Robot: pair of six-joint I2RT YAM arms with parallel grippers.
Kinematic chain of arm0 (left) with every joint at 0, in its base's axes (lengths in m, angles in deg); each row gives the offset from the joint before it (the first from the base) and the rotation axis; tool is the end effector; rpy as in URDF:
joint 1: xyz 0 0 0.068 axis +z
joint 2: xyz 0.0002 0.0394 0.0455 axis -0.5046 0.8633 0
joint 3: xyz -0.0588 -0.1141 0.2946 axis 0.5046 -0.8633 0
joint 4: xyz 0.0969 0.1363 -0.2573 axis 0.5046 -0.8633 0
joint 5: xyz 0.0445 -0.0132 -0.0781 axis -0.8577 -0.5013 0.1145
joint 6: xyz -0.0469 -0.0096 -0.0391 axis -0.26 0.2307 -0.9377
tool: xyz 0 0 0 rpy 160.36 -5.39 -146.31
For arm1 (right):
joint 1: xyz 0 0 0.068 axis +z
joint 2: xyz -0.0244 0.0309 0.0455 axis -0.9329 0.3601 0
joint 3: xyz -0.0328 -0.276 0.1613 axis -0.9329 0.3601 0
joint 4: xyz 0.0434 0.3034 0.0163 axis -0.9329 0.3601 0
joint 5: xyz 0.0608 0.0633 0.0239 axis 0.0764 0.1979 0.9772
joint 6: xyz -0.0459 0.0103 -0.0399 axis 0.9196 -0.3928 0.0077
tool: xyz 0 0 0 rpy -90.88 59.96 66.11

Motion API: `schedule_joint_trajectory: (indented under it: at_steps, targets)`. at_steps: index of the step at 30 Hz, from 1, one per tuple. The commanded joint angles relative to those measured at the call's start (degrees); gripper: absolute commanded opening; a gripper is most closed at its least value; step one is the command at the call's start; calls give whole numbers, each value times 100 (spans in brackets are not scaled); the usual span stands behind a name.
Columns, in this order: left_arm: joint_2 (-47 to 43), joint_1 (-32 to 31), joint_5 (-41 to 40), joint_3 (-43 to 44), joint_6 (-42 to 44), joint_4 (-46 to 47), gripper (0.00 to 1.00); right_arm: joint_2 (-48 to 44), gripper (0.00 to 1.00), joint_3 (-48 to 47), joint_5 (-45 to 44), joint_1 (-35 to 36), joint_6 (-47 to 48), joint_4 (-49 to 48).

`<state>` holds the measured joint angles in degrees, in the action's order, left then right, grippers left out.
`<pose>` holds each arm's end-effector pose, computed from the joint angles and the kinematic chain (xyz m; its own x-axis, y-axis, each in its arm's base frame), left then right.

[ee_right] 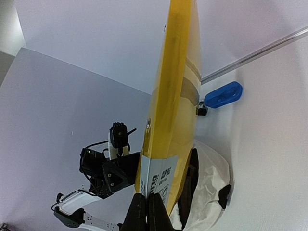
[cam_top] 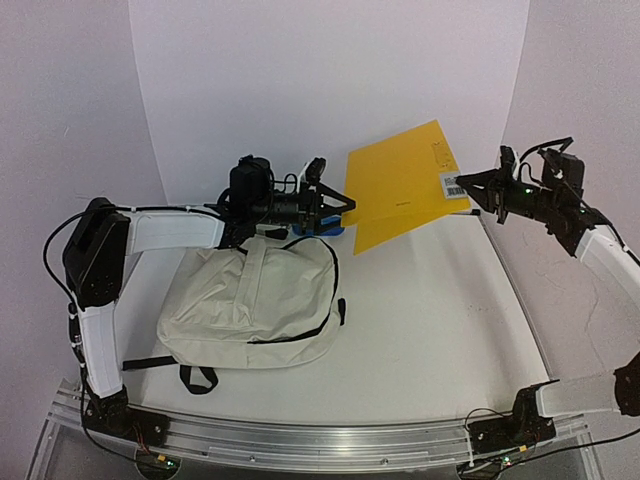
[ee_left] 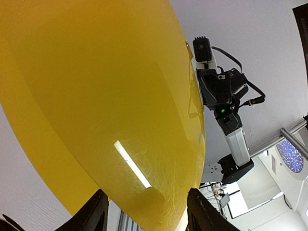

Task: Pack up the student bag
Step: Pick up the files from the center of the board.

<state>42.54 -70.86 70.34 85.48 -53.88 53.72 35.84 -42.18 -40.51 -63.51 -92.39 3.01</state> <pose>0.3787 -0.3719 0.3194 -0.8420 0.0232 -0.5390 0.5388 -0.0159 -0.8423 0.2910 0.0618 0.4348 -0.7034 0.4552 -0.5459 -0.3867 0.3994 0.8312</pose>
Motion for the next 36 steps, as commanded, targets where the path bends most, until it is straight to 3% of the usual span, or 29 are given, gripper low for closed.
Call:
schedule_joint_trajectory:
  at_steps: [1, 5, 11, 21, 24, 36]
  targets:
    - [115, -38, 406, 248, -406, 1069, 52, -177, 0, -183, 250, -20, -131, -632]
    - [220, -83, 513, 248, -759, 1764, 40, -142, 0, -70, 326, -15, -220, -898]
    - [97, -86, 484, 99, -721, 2064, 1, -125, 0, 95, 385, -16, -341, -1107]
    - [-216, -93, 577, 28, -655, 2451, 0, 59, 47, 229, 583, 5, -275, -1261]
    - [-308, -99, 669, 24, -653, 2547, 0, 155, 55, 239, 589, 2, -165, -1260]
    - [-477, -168, 862, -5, -550, 2671, 0, 784, 69, 404, 650, 177, 30, -1240]
